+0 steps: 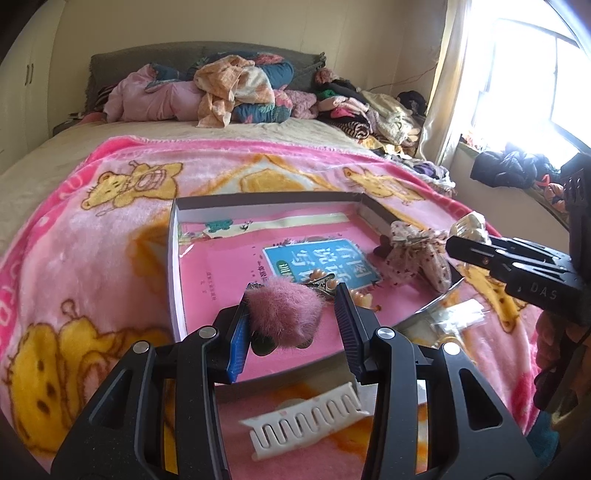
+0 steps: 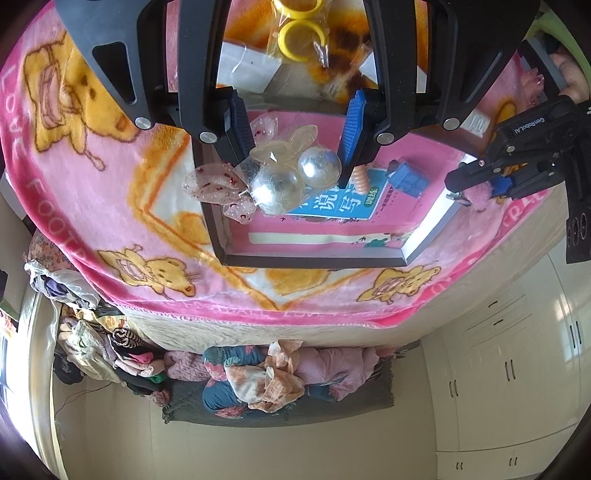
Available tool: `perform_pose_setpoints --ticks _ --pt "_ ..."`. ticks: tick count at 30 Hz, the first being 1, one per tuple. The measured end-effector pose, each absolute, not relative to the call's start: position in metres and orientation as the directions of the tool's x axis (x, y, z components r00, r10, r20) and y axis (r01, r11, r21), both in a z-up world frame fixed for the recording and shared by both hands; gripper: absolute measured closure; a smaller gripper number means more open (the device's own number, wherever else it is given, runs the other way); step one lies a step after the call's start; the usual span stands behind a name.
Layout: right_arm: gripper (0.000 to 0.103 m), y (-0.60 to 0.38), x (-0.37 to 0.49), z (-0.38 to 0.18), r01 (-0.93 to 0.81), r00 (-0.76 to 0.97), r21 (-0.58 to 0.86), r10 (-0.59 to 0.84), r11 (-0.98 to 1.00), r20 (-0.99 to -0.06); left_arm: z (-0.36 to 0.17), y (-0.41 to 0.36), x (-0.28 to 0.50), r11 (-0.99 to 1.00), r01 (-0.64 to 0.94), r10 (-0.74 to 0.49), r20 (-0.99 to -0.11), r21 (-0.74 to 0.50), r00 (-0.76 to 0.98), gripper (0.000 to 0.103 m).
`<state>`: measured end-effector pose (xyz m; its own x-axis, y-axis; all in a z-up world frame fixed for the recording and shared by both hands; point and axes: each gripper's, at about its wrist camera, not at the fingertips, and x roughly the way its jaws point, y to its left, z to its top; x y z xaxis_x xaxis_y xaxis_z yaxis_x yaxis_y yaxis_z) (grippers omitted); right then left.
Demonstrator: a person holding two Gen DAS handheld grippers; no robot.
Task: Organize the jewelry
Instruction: 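Carry the pom-pom and pearl earrings into the grey tray and open both tools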
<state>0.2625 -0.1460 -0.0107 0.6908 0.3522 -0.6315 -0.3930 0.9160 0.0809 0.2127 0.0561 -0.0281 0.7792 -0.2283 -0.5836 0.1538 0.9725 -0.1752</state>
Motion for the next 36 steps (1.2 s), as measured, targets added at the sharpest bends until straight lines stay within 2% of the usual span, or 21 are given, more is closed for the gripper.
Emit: perform_pose_setpoints --ticks 25,32,36 --pt "0.062 -0.118 0.3 -0.058 -0.423 0.606 0.077 0.345 0.903 -0.717 -0.057 0.058 0.23 0.98 0.117 -0.195 -0.655 -0.16 0.73 0.069" --pt "0.061 -0.116 0.293 -0.067 -0.418 0.602 0.098 0.357 0.903 -0.714 -0.059 0.057 0.229 0.98 0.128 -0.198 -0.655 -0.153 0.729 0.069" --pt "0.056 -0.118 0.285 -0.059 -0.423 0.622 0.1 0.369 0.901 -0.69 -0.059 0.056 0.229 0.98 0.131 -0.2 -0.655 -0.153 0.729 0.069"
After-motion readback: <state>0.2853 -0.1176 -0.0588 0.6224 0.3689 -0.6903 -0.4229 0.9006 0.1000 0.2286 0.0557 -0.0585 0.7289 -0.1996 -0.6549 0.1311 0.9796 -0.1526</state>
